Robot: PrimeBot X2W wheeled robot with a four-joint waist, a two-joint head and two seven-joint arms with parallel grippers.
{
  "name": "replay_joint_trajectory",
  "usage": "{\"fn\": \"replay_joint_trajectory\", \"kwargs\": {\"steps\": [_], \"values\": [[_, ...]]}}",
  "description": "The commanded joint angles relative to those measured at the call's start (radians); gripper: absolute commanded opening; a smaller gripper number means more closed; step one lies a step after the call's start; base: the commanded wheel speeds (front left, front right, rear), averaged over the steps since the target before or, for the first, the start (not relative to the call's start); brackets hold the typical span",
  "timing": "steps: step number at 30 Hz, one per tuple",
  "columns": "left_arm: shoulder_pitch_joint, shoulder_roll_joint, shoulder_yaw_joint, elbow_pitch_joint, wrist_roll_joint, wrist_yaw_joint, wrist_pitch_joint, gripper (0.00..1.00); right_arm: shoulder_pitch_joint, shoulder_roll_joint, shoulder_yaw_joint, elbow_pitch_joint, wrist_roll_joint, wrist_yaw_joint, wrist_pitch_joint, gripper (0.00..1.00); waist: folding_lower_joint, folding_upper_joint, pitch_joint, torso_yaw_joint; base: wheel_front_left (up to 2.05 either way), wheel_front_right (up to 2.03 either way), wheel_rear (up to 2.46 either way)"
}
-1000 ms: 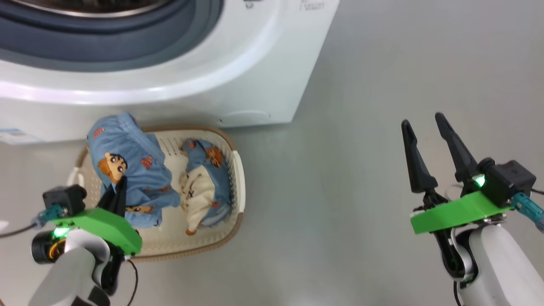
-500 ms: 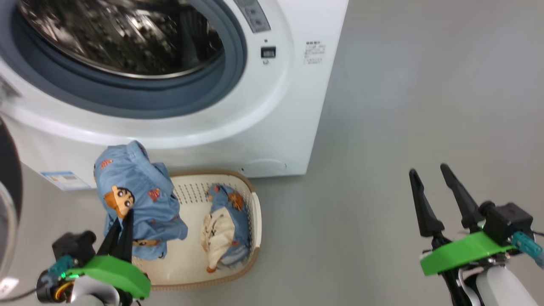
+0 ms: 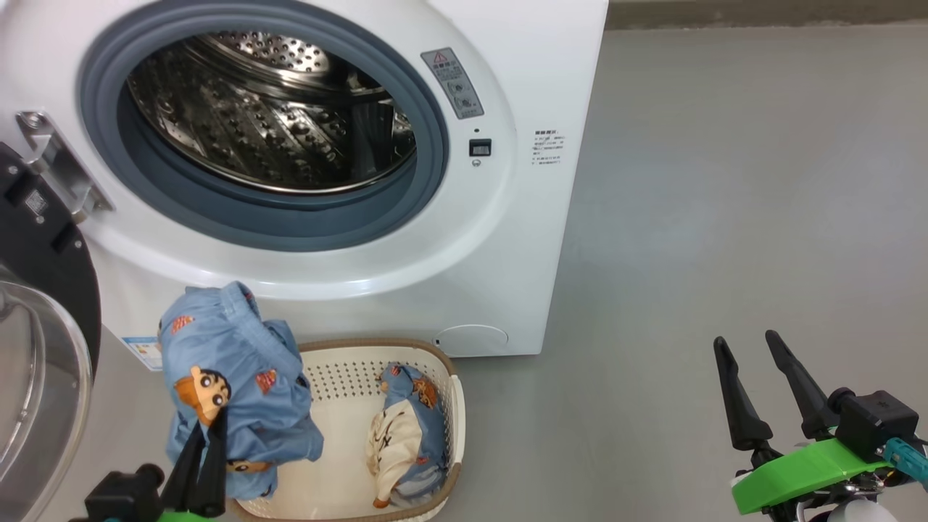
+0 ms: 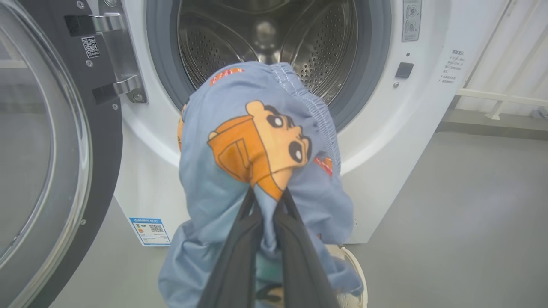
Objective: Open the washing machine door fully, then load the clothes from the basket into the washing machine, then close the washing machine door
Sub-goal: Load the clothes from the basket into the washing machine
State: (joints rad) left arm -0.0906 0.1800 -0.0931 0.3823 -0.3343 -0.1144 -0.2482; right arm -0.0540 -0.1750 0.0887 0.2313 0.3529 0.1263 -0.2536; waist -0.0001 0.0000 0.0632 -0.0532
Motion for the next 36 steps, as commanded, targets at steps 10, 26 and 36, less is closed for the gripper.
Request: {"fn": "replay_joint_trajectory", "kwargs": {"steps": [10,26,36], "values": [[0.022,0.003,0.068,-0.08,0.034,-0.004,-0.014,0.0,-0.002,-0.01,0.015,-0.032,0.006,0.004,-0.008,1.0,0.0001,0.0,-0.003,-0.005,0.0,0.0,0.0],[-0.26,0.042,0.056,0.039,0.018,-0.014,-0.014,0.0,-0.072,0.021,0.017,-0.058,-0.003,0.004,-0.008,1.0,0.0001,0.0,0.149,-0.025,0.0,0.0,0.0],[-0.595,0.109,0.033,0.196,0.023,-0.016,-0.011,0.0,-0.16,0.06,0.033,-0.064,-0.005,0.004,-0.008,1.0,0.0001,0.0,0.291,-0.073,0.0,0.0,0.0]]}}
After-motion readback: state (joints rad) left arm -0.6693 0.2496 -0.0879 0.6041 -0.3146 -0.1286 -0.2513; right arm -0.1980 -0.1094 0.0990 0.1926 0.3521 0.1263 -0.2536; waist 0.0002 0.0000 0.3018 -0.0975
